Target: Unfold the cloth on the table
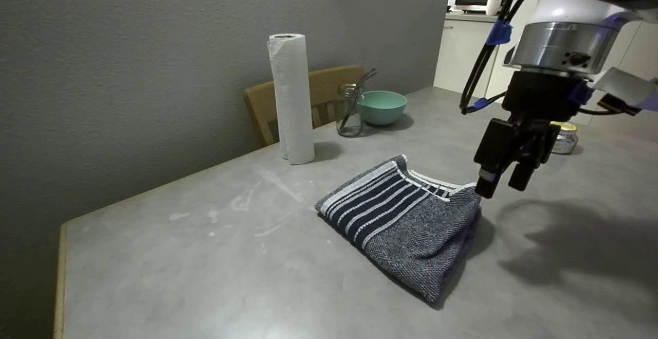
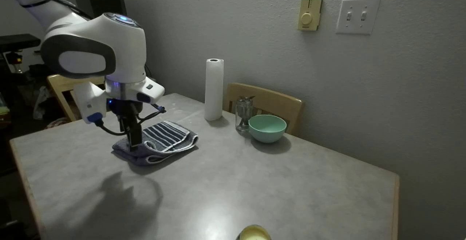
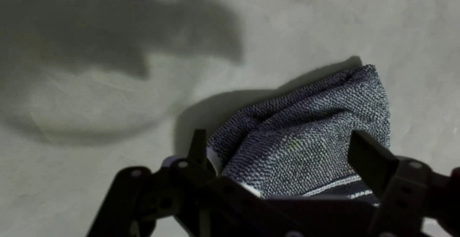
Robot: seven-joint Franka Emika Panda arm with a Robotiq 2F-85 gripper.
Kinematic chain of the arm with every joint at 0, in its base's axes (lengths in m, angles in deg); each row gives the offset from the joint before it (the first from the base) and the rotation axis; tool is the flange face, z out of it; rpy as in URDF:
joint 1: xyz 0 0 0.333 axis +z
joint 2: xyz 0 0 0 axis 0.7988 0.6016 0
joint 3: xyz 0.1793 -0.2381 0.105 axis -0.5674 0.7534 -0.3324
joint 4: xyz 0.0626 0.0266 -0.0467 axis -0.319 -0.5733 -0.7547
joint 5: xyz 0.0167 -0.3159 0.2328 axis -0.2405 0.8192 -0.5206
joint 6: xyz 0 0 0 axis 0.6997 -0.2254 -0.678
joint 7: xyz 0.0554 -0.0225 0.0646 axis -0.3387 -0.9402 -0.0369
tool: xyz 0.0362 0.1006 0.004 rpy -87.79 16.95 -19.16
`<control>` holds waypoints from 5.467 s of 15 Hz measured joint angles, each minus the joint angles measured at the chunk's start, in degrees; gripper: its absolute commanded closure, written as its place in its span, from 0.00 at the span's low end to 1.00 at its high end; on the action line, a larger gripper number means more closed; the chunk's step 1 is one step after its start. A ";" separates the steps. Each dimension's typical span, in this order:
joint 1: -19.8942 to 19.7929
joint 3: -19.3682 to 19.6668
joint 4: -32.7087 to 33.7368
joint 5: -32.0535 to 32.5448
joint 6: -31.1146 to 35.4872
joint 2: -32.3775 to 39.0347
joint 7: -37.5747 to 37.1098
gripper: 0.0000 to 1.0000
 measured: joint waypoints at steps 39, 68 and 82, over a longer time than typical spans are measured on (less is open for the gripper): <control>-5.89 -5.34 8.13 -12.18 3.52 14.46 6.93 0.00; -10.99 -5.99 17.80 -1.94 2.77 17.39 4.49 0.00; -12.22 -6.93 23.87 2.23 3.50 25.50 5.10 0.00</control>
